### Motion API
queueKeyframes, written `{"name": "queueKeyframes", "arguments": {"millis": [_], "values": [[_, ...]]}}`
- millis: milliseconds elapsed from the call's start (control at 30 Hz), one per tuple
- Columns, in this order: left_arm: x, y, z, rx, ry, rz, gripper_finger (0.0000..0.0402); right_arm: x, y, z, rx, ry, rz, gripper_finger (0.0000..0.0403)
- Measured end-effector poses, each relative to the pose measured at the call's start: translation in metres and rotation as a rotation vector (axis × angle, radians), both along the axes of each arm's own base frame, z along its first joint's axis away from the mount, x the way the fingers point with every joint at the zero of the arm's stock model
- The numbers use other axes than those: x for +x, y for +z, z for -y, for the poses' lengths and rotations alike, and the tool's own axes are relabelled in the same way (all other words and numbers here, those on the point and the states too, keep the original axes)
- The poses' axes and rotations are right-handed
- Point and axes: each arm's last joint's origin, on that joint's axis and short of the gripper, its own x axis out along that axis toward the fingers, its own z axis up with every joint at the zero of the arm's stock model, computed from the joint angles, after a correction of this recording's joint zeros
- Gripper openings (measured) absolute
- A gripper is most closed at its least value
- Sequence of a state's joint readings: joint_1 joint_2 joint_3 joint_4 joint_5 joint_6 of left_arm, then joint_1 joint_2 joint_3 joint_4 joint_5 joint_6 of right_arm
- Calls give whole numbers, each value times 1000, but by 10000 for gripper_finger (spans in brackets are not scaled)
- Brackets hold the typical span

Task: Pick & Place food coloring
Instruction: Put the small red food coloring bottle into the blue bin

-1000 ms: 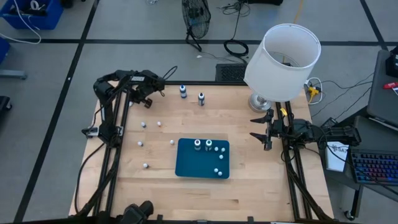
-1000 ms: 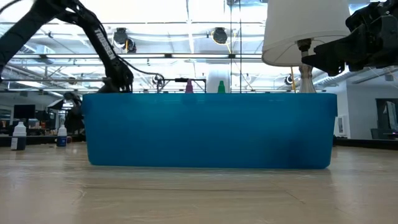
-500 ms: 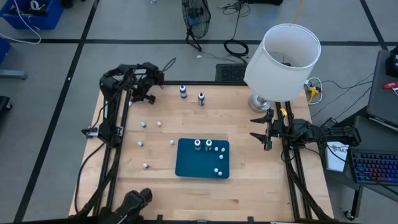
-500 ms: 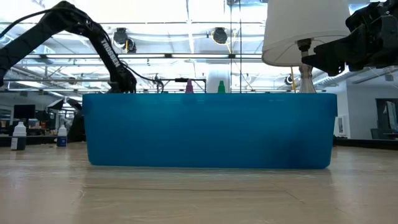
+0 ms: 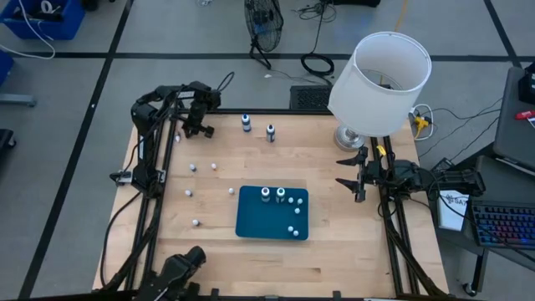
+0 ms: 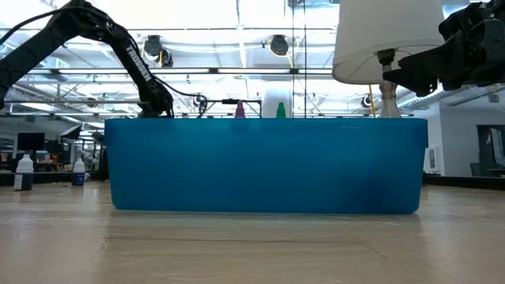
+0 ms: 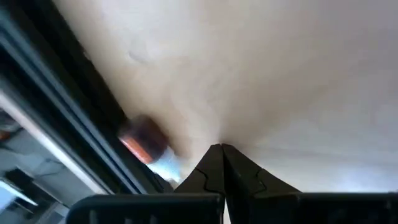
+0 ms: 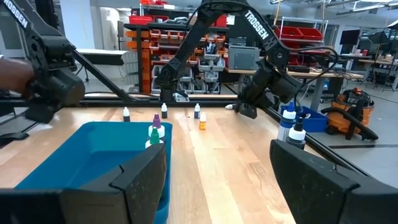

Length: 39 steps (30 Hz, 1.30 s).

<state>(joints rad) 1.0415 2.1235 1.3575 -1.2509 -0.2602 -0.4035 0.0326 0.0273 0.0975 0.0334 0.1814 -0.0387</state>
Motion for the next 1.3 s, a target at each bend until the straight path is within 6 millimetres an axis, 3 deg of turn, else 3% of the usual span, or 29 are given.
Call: {"name": "queueKeyframes", "arguments": {"millis": [133, 267, 733, 1300], "values": [[-14, 12, -6, 211, -5, -242, 1, 0, 0, 0, 0, 0, 0, 271], [-24, 16, -8, 211, 31, -247, 1, 0, 0, 0, 0, 0, 0, 271], [-18, -2, -12, 40, 44, -368, 0, 0, 0, 0, 0, 0, 0, 271], [-12, -4, -2, -180, -33, -247, 0, 0, 0, 0, 0, 0, 0, 274]]}}
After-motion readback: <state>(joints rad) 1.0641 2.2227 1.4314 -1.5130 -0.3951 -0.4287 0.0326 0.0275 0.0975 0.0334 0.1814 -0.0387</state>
